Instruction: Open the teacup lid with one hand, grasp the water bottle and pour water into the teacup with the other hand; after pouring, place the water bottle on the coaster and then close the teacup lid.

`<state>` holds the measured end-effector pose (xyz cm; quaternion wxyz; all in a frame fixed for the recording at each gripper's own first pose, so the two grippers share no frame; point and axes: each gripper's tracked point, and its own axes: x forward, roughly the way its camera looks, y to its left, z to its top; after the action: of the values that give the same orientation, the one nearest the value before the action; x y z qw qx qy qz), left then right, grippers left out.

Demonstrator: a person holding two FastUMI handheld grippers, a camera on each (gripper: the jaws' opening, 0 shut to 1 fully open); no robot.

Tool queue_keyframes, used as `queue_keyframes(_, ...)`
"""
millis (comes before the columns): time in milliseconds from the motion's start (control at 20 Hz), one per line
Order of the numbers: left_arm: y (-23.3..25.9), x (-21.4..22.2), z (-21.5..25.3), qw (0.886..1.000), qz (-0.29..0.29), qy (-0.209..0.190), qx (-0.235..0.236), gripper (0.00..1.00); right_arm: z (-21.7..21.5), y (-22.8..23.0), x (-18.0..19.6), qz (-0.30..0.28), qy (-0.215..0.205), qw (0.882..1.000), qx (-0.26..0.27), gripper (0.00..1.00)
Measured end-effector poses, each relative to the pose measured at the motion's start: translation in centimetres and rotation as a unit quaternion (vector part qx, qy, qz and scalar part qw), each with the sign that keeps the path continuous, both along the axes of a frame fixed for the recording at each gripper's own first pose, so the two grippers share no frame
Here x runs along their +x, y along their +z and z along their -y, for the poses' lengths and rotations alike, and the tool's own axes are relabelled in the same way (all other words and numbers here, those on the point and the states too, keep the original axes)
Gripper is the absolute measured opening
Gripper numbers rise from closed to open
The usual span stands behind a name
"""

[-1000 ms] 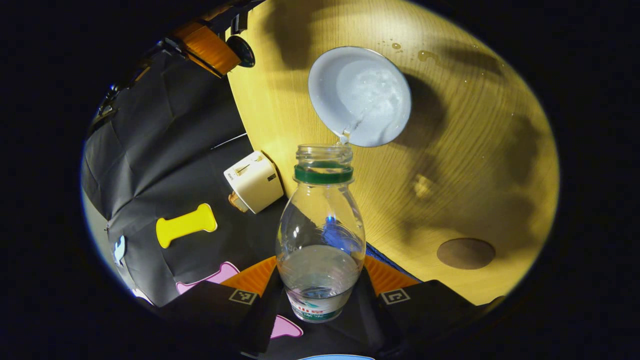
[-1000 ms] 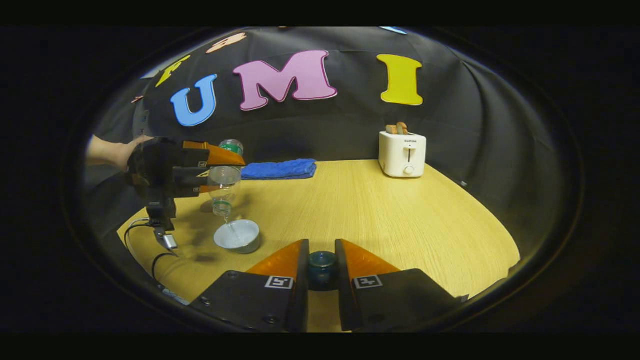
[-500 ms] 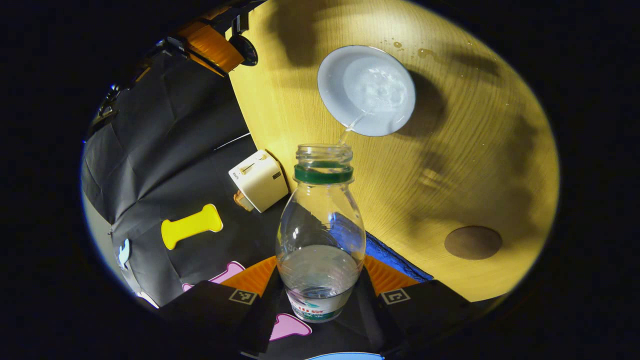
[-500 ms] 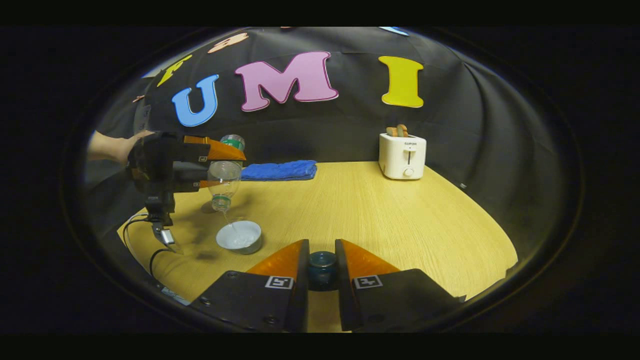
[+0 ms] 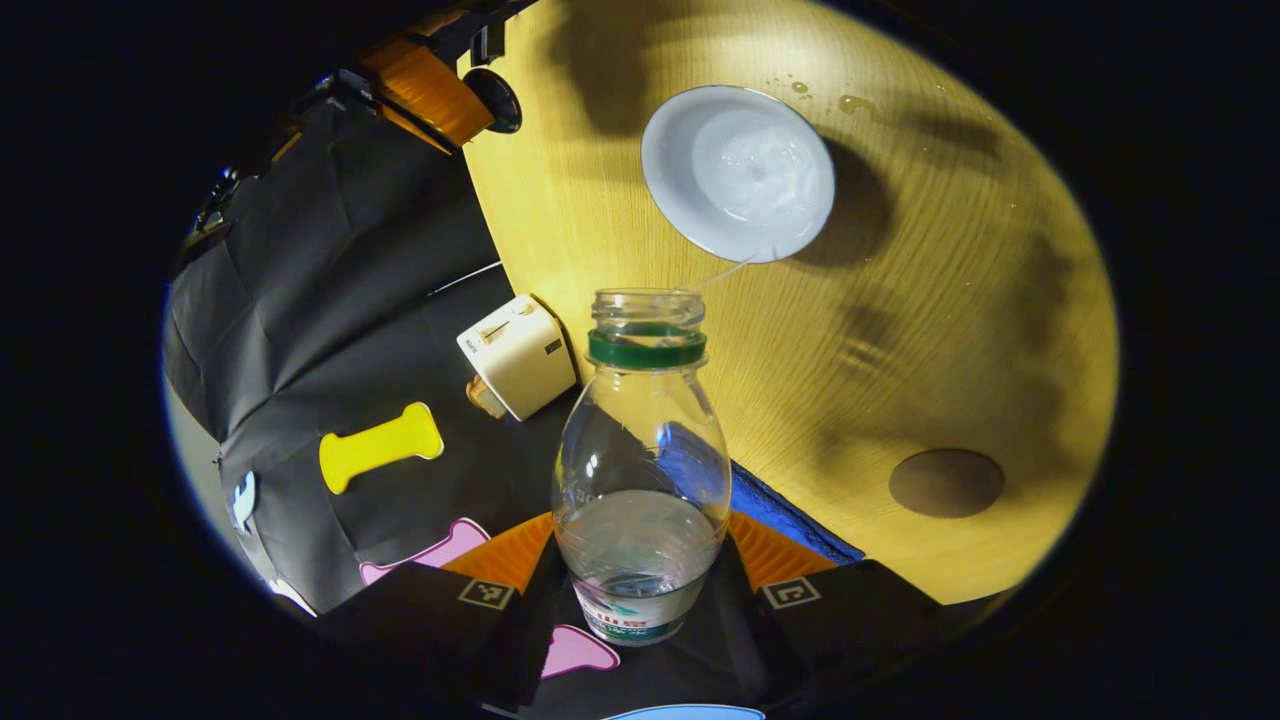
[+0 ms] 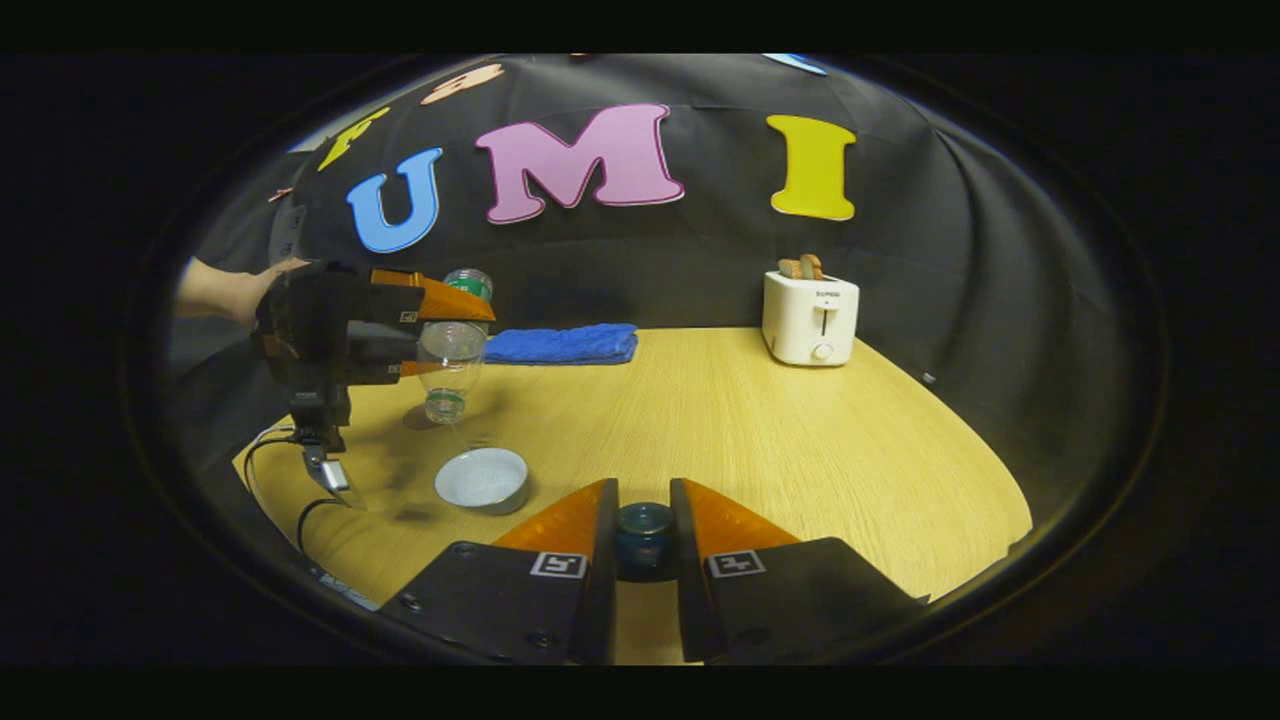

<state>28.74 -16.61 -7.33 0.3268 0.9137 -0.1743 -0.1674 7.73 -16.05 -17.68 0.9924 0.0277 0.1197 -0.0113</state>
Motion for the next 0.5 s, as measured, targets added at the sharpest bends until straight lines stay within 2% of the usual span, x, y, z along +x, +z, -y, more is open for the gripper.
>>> queue_keyframes(100, -0.7, 0.1, -0.1, 1.0, -0.015, 0.009, -0.017, 0.74, 0.0, 0.1, 0.1, 0.001, 0.002, 1.0, -0.006, 0.32)
queue_keyframes(150, -1.0, 0.0, -0.1, 0.999, -0.025, 0.011, -0.031, 0.74, -0.1, 0.1, 0.2, 0.0, 0.004, 1.0, -0.005, 0.29)
queue_keyframes(300, -1.9, -0.6, 0.0, 0.995, -0.058, 0.017, -0.083, 0.74, 0.0, 0.5, 0.5, 0.002, 0.005, 1.0, -0.005, 0.29)
queue_keyframes(400, -2.7, -0.9, -0.2, 0.985, -0.094, 0.028, -0.139, 0.74, -0.1, 0.7, 0.8, 0.003, 0.005, 1.0, -0.005, 0.29)
queue_keyframes(450, -3.0, -1.2, -0.3, 0.978, -0.112, 0.033, -0.173, 0.74, -0.2, 0.9, 1.0, 0.004, 0.006, 1.0, -0.003, 0.29)
queue_keyframes(500, -3.1, -1.5, -0.6, 0.966, -0.136, 0.042, -0.214, 0.74, -0.3, 1.2, 1.2, 0.006, 0.008, 1.0, 0.001, 0.24)
